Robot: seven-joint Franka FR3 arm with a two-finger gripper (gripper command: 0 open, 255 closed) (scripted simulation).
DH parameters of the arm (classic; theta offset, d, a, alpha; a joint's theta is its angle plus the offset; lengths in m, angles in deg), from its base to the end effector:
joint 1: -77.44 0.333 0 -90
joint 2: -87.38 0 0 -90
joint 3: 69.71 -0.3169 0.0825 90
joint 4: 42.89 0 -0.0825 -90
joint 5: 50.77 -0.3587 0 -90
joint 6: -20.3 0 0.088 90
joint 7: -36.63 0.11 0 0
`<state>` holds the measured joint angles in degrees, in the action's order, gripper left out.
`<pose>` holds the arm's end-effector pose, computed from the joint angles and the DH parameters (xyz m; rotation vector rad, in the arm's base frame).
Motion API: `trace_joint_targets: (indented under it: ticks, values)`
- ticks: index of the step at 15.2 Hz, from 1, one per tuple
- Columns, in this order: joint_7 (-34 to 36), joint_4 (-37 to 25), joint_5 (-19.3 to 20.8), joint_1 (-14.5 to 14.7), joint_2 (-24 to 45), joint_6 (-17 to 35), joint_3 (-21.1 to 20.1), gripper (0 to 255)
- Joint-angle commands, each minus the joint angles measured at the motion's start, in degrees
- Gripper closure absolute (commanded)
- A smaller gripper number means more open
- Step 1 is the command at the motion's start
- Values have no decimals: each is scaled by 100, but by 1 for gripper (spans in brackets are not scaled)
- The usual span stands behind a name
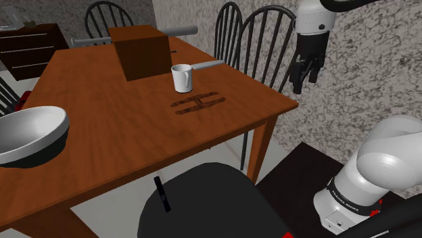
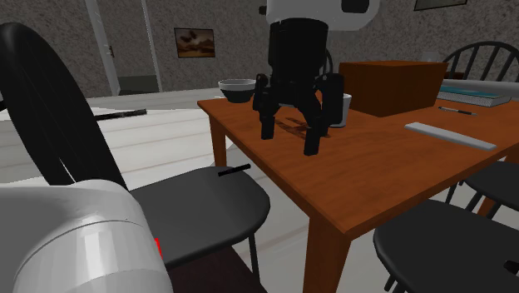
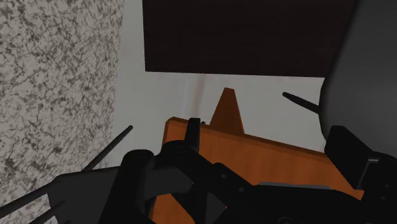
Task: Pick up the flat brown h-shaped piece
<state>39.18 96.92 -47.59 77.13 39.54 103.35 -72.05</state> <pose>0.2517 0.0056 0.5548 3.0416 -0.0415 -0.2335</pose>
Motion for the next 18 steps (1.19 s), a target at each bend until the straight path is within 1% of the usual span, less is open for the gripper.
trace_joint_targets:
  ticks: [1, 6, 10, 14, 18]
  values:
    - [0, 0, 0, 0, 0, 0, 0, 0]
    - [585, -252, -372, 84, 779, 662, -419, 0]
    - [1031, -583, -563, 123, 1471, 1146, -732, 0]
    - [1473, -1026, -650, 136, 2207, 1567, -1028, 0]
    - [1924, -1580, -626, 139, 2979, 1909, -1299, 0]
